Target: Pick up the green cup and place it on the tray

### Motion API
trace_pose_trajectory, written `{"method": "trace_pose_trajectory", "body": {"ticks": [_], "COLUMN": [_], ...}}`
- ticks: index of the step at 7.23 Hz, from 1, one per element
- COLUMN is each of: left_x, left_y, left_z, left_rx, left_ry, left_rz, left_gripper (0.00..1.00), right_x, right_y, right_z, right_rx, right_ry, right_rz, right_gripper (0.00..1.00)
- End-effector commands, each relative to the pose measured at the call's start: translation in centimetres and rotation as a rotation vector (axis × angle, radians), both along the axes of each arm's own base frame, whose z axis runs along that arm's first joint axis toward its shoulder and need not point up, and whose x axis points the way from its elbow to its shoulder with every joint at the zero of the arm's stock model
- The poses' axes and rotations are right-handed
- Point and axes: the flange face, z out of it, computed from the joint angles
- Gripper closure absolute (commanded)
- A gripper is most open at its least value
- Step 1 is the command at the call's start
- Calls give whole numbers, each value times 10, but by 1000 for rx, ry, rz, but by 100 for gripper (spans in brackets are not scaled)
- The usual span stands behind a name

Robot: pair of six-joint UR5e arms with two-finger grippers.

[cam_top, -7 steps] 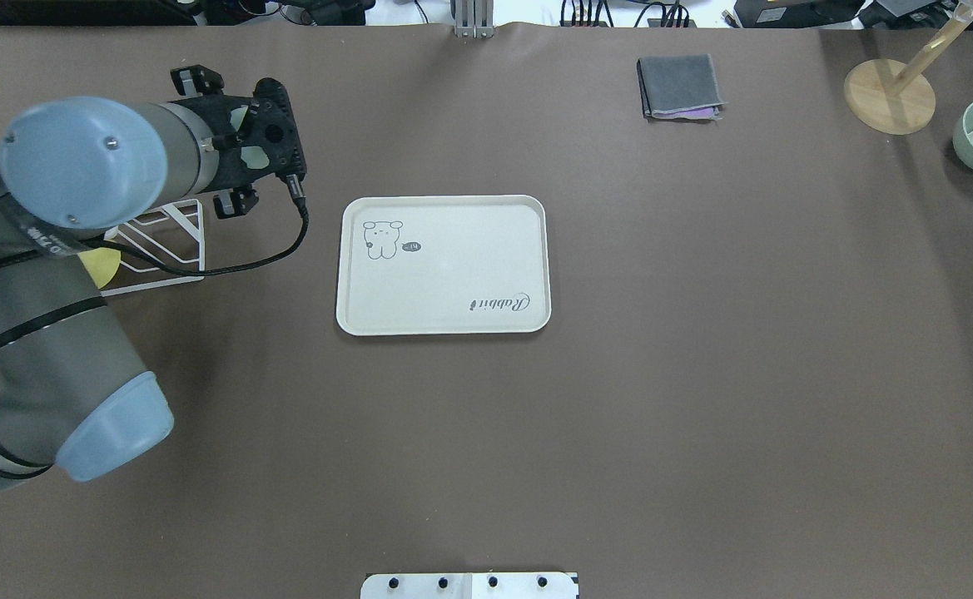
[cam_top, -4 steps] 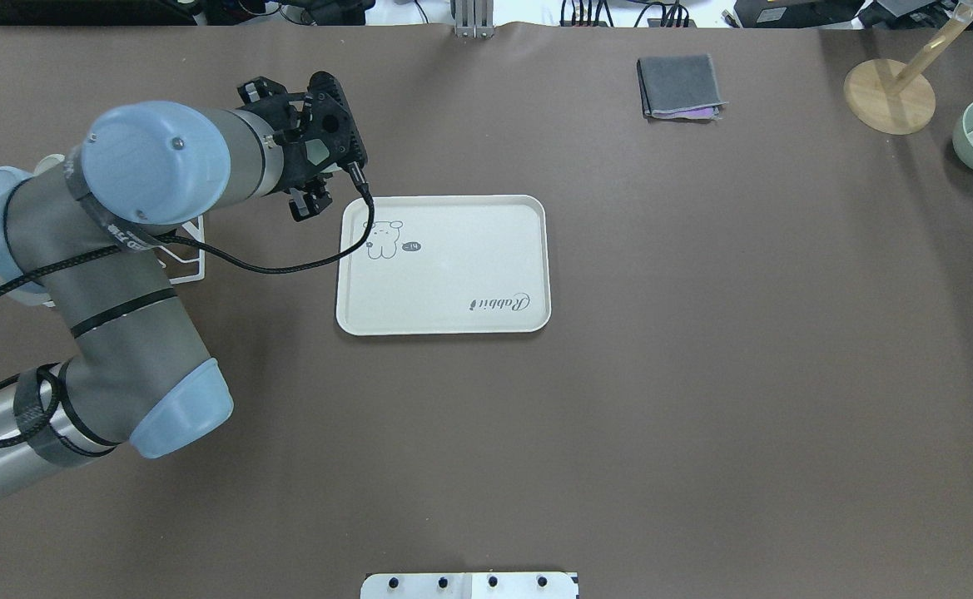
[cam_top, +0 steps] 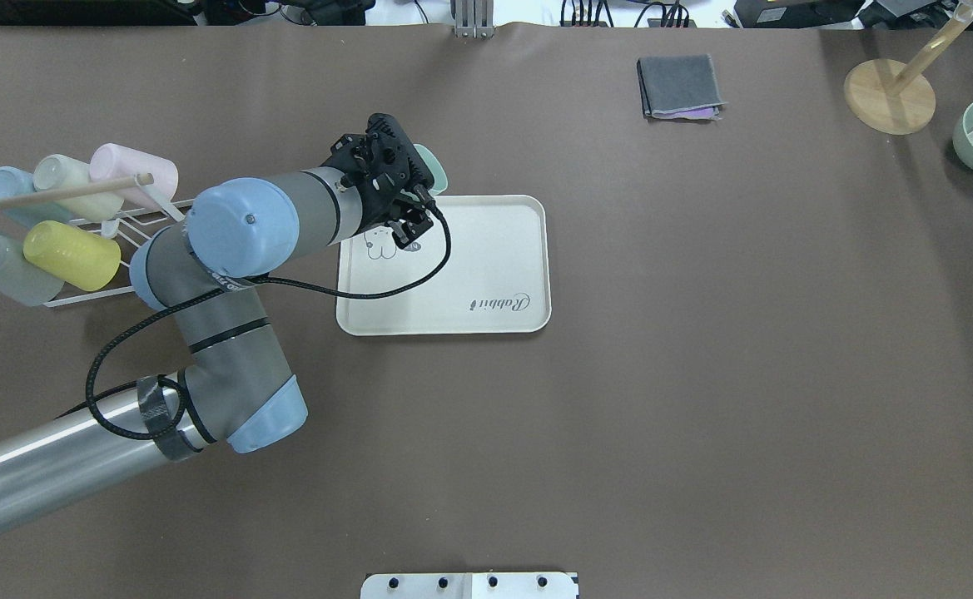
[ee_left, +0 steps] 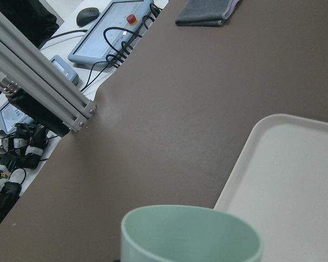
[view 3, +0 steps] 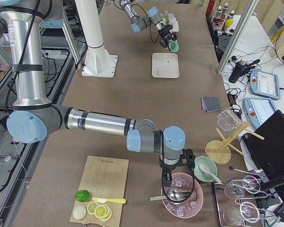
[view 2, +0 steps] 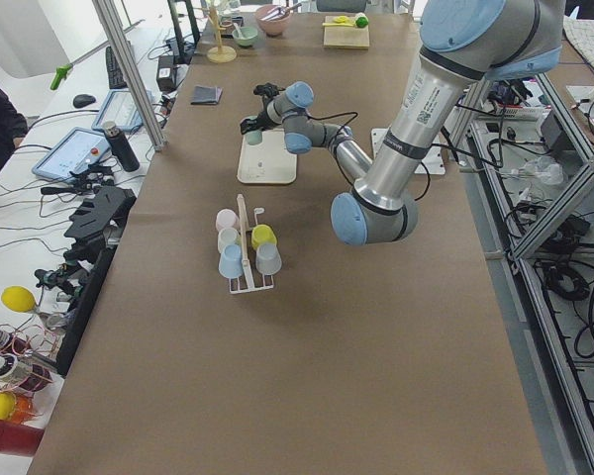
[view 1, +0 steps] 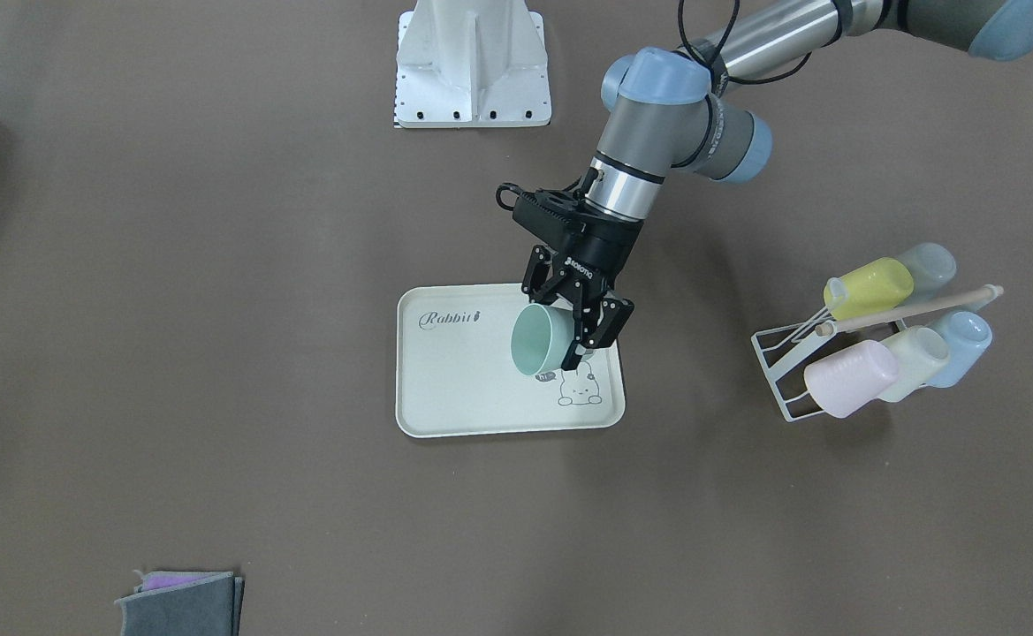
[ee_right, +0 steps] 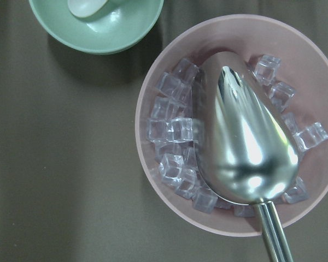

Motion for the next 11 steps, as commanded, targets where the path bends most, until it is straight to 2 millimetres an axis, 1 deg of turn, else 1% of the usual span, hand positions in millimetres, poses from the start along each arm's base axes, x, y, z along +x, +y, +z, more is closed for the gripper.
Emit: {"method": "trace_pose_trajectory", "body": {"ticks": [1,2,3,4,5,6,7,8,9,11], "left_x": [23,27,36,41,56,74,83,83,84,79], "left_y": [1,6,20,23,26,34,43,48,47,48], "left_z": [-12,-15,-11,-13,-14,2,8,10,29,40], "left_rx": [-40,-18,-9,-39,-33,-27,-25,-13,-18,-16], "left_ry": [175,227,272,304,323,340,349,381,444,496], "left_rz": [-2,11,34,38,52,76,93,98,100,98], "left_gripper": [100,100,100,100,100,100,100,100,100,100], "right_x": [0,0,0,2,2,2,2,2,2,2], "right_y": [0,0,-1,-3,-2,-2,-2,-1,-2,-3], "right_z": [0,-1,-2,-5,-4,-4,-3,-2,-3,-5], "right_rx": [1,4,6,13,12,12,10,7,9,13], "right_ry": [0,0,3,22,24,24,25,25,25,25], "right_rz": [0,0,0,0,0,0,0,0,0,0], "right_gripper": [0,0,0,0,0,0,0,0,0,0]}}
